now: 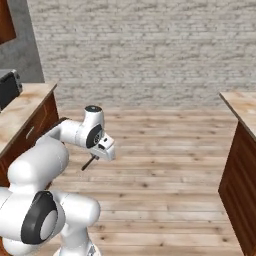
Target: Take the fork and place it on the left side of the plate. Then take the spoon and place it on the right side of the plate. Make sure they're directly next to the plate.
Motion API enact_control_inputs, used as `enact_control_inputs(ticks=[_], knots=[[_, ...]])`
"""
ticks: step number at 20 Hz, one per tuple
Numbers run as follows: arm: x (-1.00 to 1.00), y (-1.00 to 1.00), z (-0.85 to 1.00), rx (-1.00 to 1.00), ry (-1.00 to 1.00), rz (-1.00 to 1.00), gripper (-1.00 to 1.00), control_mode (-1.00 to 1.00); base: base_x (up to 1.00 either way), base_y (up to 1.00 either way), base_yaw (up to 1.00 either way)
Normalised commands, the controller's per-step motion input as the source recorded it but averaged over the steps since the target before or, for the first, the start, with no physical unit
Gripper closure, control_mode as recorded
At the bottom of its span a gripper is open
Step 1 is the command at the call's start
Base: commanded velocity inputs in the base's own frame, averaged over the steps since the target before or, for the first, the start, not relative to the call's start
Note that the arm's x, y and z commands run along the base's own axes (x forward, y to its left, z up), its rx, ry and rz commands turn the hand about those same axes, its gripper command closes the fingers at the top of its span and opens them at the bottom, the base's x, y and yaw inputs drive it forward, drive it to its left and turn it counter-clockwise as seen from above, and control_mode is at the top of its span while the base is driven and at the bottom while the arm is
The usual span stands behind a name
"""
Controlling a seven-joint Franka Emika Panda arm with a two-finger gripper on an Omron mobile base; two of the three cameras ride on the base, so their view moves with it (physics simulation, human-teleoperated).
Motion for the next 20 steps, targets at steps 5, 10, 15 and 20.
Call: enact_control_inputs(ticks=[5, 10, 15, 20], knots=[[0.0, 0.0, 0.0, 0.0, 0.0, 0.0, 1.0, 1.0, 0.8, -0.19, 0.0], [0.0, 0.0, 0.0, 0.0, 0.0, 0.0, 1.0, 1.0, 0.81, -0.23, 0.0], [0.0, 0.0, 0.0, 0.0, 0.0, 0.0, 1.0, 1.0, 0.78, -0.25, 0.0], [0.0, 0.0, 0.0, 0.0, 0.0, 0.0, 1.0, 1.0, 0.8, -0.26, 0.0]])
